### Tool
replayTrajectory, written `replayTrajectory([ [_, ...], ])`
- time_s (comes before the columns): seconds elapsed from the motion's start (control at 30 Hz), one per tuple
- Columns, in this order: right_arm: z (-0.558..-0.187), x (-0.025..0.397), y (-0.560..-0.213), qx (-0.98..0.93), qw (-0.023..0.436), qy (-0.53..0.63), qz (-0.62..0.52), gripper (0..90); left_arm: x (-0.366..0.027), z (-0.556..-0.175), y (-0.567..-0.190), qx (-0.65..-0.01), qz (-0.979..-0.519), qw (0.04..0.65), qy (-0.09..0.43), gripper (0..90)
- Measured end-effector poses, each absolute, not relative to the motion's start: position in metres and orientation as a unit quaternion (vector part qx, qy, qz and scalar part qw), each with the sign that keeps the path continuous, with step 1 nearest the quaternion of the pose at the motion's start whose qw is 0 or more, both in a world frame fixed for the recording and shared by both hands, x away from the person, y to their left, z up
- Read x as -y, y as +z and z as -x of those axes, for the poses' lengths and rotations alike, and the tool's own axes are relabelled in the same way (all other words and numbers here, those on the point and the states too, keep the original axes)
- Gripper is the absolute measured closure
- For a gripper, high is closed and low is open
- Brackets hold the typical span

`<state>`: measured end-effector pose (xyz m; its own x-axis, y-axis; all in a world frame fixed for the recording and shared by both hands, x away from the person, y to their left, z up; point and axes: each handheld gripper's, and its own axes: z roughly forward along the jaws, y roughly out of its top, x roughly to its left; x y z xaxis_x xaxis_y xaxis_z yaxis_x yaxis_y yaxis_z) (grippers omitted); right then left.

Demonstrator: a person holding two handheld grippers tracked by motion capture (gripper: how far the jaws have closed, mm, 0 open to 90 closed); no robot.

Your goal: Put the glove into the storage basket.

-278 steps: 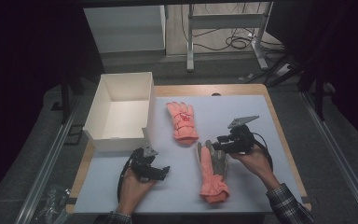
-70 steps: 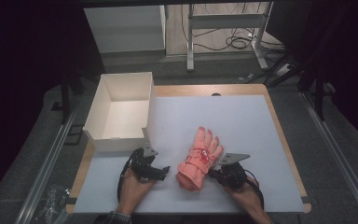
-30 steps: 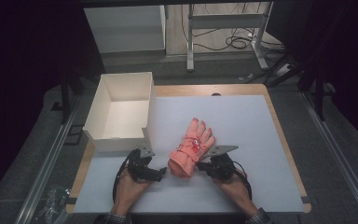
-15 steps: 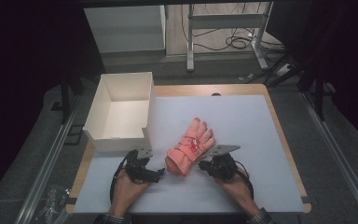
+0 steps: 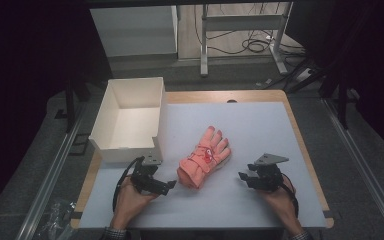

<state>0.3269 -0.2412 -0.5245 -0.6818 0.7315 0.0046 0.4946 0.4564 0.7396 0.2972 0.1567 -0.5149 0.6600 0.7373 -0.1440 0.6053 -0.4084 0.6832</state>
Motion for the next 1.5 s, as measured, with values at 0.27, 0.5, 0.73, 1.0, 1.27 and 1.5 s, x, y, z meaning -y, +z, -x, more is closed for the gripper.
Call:
replayTrajectory([
  [0.27, -0.334, 0.267, -0.527, -0.831, 0.2, 0.343, -0.391, 29.5, -0.144, -0.303, -0.482, -0.375, -0.846, 0.371, 0.071, 0.0],
  [0.5, -0.336, 0.27, -0.53, -0.829, 0.194, 0.347, -0.394, 24.9, -0.119, -0.311, -0.462, -0.361, -0.857, 0.359, 0.081, 0.0],
  [0.73, -0.336, 0.27, -0.531, -0.828, 0.194, 0.35, -0.393, 24.0, -0.081, -0.327, -0.46, -0.35, -0.873, 0.326, 0.094, 0.0],
  [1.0, -0.335, 0.27, -0.531, -0.827, 0.194, 0.351, -0.394, 24.0, -0.051, -0.336, -0.468, -0.343, -0.885, 0.298, 0.099, 0.0],
  [1.27, -0.335, 0.27, -0.531, -0.827, 0.195, 0.351, -0.393, 24.0, -0.032, -0.347, -0.492, -0.354, -0.894, 0.258, 0.091, 0.0],
  [1.5, -0.335, 0.27, -0.531, -0.828, 0.195, 0.351, -0.392, 24.0, -0.028, -0.351, -0.514, -0.366, -0.9, 0.224, 0.08, 0.0],
])
